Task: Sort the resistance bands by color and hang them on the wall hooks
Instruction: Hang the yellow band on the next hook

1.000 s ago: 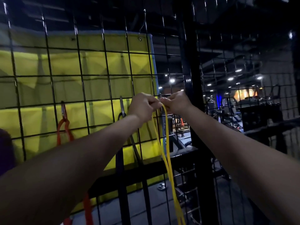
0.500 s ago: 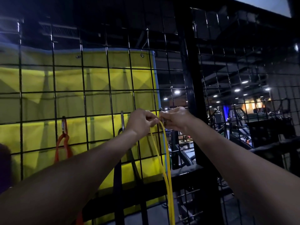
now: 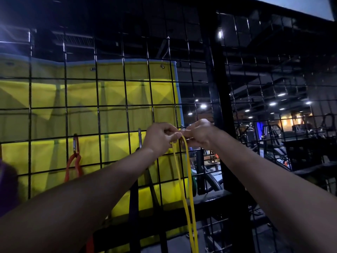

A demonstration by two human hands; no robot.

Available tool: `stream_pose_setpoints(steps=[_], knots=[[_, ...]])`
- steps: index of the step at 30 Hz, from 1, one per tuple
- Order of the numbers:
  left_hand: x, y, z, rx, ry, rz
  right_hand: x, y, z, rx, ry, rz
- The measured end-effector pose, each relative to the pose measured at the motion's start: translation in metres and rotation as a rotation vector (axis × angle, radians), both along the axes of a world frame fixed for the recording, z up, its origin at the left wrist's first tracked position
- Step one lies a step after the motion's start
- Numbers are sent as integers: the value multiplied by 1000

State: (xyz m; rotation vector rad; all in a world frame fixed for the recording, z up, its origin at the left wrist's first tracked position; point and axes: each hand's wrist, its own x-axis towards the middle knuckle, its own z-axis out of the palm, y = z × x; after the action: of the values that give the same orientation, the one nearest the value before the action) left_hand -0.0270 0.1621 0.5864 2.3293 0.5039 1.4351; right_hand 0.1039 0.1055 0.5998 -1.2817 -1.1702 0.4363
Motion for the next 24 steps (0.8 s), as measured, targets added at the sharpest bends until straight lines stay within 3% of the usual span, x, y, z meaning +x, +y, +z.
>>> stream_pose_setpoints(steps=[9, 12, 18, 21, 24], knots=[[4, 3, 5, 101, 12, 24, -1, 4, -1, 40, -55, -9], [1, 3, 12, 63, 122, 36, 1, 4, -1, 36, -78, -21], [5, -3, 22, 239, 338, 182, 2, 8, 0, 33, -73, -19], [6, 0, 16, 226, 467, 252, 4, 9, 0, 21, -132, -73], [4, 7, 5, 214, 410, 238, 5, 7, -1, 15, -156, -86]])
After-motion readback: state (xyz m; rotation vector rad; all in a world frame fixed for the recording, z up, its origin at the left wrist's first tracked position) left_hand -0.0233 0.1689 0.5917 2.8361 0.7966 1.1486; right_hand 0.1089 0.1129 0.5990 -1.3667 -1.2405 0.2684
